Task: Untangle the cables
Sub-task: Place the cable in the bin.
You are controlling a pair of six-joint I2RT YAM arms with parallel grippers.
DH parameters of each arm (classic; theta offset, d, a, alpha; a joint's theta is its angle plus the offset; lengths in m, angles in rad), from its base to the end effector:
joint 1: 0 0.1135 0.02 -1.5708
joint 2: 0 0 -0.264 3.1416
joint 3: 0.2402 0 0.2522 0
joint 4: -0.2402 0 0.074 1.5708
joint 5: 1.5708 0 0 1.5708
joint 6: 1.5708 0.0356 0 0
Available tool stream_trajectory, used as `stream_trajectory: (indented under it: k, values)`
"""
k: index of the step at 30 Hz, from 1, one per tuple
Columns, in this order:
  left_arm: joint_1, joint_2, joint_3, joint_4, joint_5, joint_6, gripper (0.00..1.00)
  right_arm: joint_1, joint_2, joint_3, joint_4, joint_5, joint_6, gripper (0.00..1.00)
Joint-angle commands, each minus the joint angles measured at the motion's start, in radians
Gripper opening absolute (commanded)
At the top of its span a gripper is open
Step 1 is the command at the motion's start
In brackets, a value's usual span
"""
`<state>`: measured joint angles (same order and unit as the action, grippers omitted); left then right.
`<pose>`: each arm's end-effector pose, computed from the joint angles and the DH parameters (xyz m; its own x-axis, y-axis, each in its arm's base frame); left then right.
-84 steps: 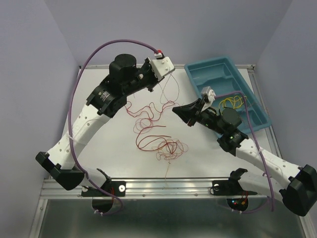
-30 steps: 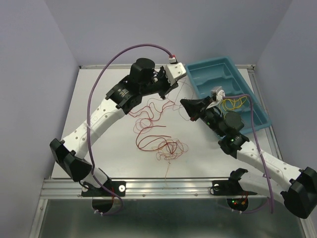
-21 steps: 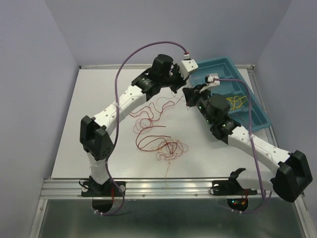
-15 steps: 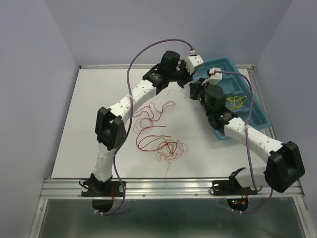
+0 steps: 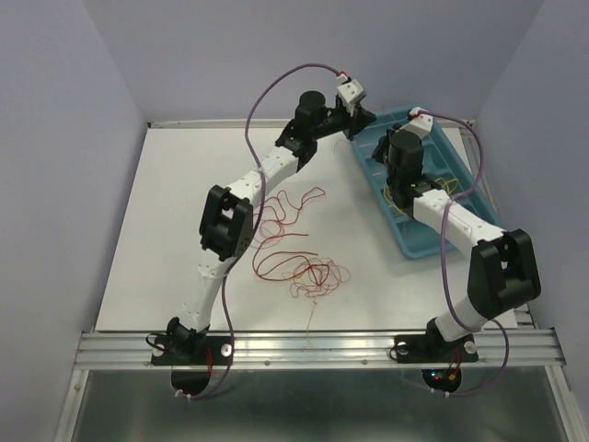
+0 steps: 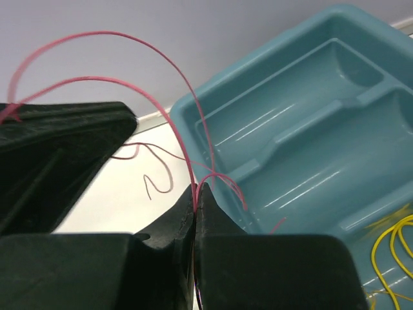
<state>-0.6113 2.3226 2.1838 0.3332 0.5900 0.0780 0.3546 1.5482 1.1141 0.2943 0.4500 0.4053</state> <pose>0.4414 -0.3335 0.3519 0.2297 -0.0819 -0.9698 0.9088 0.3747 0.1836 0.3491 0.1127 0.3141 -0.0841 0.3475 -0.9339 0.1354 0.9325 0.3348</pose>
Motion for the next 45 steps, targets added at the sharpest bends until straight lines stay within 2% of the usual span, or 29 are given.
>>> stream_trajectory:
  k: [1, 3, 10, 21, 36, 45]
  values:
    - [-0.010, 0.133, 0.132, 0.273, 0.106, -0.226, 0.00, -0.035, 0.006, 0.075, 0.023, 0.069, 0.020, 0.01]
    - [-0.019, 0.194, 0.197, 0.326, 0.116, -0.271, 0.00, -0.052, 0.009, 0.073, 0.026, 0.078, 0.021, 0.01]
    - [-0.044, 0.205, 0.182, 0.500, 0.083, -0.299, 0.00, -0.089, -0.002, 0.043, 0.046, 0.108, 0.035, 0.01]
    - [-0.070, 0.158, 0.194, 0.563, 0.045, -0.265, 0.00, -0.137, -0.043, -0.002, 0.080, 0.113, 0.050, 0.00]
    - [-0.122, 0.236, 0.297, 0.616, -0.058, -0.256, 0.00, -0.157, -0.096, -0.046, 0.106, 0.128, 0.052, 0.00]
    - [-0.108, 0.291, 0.246, 0.613, -0.082, -0.300, 0.00, -0.170, -0.034, -0.053, 0.108, 0.124, 0.061, 0.01]
